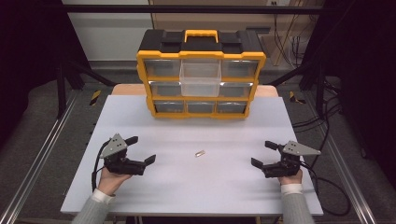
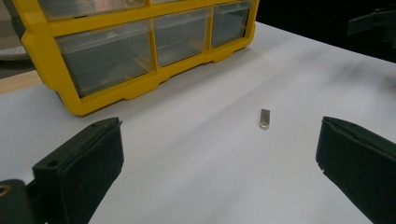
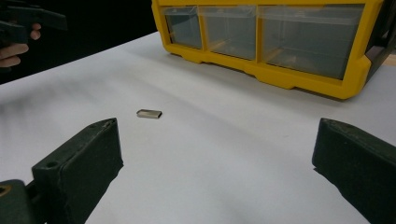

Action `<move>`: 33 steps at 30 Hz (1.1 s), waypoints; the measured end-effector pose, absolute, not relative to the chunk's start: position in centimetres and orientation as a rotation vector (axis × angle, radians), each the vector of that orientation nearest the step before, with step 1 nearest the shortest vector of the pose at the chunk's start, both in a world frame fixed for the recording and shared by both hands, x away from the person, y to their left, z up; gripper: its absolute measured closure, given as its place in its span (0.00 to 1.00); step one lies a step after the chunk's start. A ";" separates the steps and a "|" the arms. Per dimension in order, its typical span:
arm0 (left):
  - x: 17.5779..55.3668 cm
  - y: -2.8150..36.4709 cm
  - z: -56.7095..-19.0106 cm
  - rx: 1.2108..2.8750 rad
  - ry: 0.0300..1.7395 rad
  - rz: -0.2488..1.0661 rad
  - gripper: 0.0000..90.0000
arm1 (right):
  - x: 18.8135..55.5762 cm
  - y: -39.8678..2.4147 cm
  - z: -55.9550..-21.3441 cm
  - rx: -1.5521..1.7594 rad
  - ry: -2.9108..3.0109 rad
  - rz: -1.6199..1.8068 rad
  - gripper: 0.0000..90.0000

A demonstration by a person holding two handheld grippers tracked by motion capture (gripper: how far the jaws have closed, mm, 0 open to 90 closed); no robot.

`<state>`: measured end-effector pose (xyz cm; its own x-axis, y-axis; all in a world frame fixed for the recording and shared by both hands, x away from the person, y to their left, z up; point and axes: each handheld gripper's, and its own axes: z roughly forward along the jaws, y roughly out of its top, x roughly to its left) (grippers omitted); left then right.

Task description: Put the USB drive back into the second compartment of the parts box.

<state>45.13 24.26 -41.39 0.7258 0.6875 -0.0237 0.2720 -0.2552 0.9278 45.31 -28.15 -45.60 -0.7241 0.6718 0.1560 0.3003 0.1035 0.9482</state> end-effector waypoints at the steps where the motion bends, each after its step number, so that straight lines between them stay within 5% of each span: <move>1: 45.1 24.3 -41.4 1.836 0.749 0.474 0.01 | 45.3 -28.2 -45.6 0.958 2.072 1.657 0.02; 33: 47.4 19.7 -40.5 1.925 0.695 0.444 0.01 | 45.3 -28.1 -45.6 0.943 2.078 1.650 0.02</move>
<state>47.37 19.68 -40.52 0.7674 0.6411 0.0047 0.2737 -0.3343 0.9019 45.29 -28.12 -45.59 -0.7290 0.6687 0.1462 0.2938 0.1128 0.9492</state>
